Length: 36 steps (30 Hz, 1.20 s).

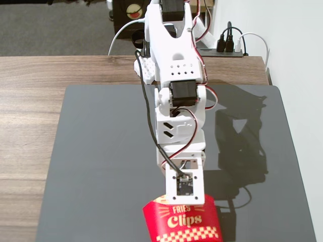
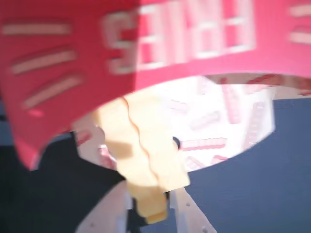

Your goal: Grab a fry

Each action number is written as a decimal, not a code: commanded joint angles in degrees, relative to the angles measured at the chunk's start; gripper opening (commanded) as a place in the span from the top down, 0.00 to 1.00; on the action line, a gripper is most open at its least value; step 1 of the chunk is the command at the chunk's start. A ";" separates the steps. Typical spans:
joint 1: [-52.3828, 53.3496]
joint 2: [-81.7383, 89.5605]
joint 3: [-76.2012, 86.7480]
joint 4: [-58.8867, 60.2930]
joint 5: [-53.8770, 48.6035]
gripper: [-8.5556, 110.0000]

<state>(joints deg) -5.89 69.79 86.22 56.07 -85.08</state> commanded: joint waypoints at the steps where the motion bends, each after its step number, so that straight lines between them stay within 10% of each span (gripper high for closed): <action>1: -0.18 0.62 -2.37 0.70 0.26 0.87; 36: -2.90 28.04 25.31 2.20 6.42 0.92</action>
<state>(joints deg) -8.61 91.05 108.11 58.89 -79.45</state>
